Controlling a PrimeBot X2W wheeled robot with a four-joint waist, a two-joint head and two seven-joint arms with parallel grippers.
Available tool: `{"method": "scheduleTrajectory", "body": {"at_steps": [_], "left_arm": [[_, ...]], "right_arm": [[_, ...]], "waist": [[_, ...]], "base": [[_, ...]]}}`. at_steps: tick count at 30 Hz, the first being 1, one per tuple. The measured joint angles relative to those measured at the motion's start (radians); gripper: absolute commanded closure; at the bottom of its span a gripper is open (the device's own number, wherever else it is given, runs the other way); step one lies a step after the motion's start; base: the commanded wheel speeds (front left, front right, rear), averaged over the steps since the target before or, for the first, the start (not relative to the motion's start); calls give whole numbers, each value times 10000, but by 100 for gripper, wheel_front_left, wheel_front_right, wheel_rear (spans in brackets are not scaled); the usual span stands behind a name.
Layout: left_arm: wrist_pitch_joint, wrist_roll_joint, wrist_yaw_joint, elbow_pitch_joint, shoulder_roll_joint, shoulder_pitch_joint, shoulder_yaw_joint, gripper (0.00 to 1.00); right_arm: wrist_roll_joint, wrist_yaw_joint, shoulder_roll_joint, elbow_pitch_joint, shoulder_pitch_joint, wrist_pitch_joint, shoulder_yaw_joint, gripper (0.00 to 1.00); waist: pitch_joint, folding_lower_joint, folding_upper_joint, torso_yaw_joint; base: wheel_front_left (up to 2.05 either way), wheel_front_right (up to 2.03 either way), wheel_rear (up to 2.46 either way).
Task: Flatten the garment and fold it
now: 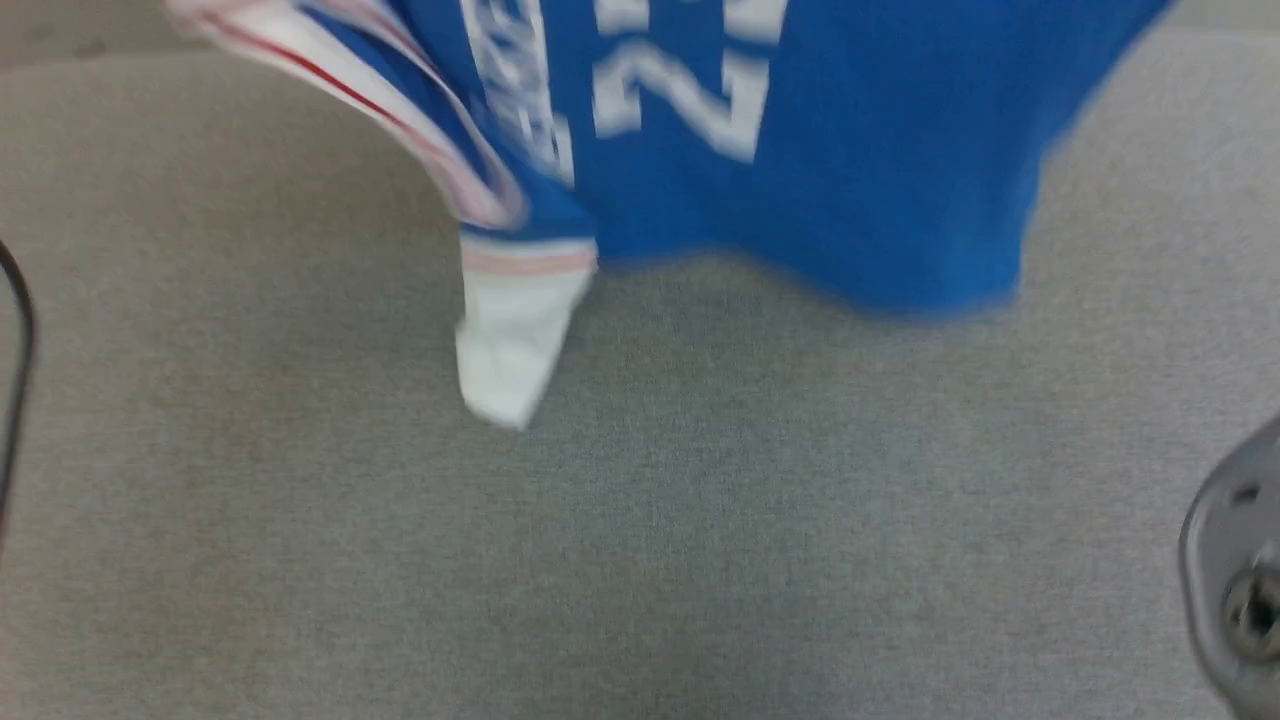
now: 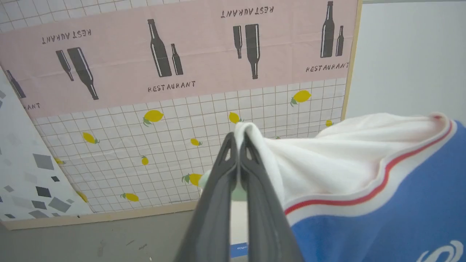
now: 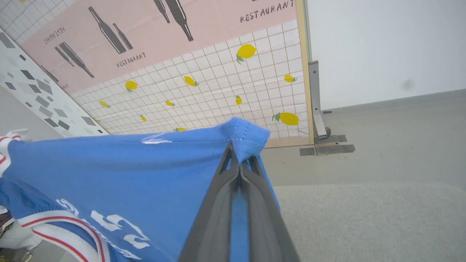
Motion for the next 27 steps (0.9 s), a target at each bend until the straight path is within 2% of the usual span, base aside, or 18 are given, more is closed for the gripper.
{"method": "scheduleTrajectory", "body": {"at_steps": [2,8,10,14,17,21,24,27], "left_arm": [[-132,591,123,401,36,-1087,-209,100],[-1463,1749,585,1108,0,-3412,-412,100],[-2146,1996,803,1335,-44,-3982,-359,100],[-3175,2203,976,1755,-134,-4524,-334,100],[-3559,2127,869,2215,-282,-4562,-360,100],[-3981,1873,408,2700,-558,-4104,-481,100],[-4295,1689,-56,3012,-683,-3129,-715,100],[-4523,1453,-339,3118,-698,-2097,-951,100]], "right_arm": [[-90,0,12,688,-1037,-809,-36,100],[-345,0,13,2416,-3468,-3438,130,100],[-347,0,13,2828,-3991,-4316,305,100],[-313,2,13,3432,-4379,-5210,485,100],[-240,0,10,3862,-4393,-5390,466,100],[-180,0,-12,4123,-4001,-5484,479,100],[213,0,-10,4203,-2933,-5520,717,100],[704,-2,-12,4088,-1746,-5526,968,100]], "waist": [[390,0,0,-15],[1438,1,0,-84],[1764,1,0,-119],[2251,2,0,-177],[2519,2,0,-197],[2671,2,0,-130],[2574,2,0,-40],[2353,2,0,32]], "base": [[0,0,0],[0,0,0],[0,0,0],[0,0,0],[0,0,0],[0,0,0],[0,0,0],[0,0,0]]}}
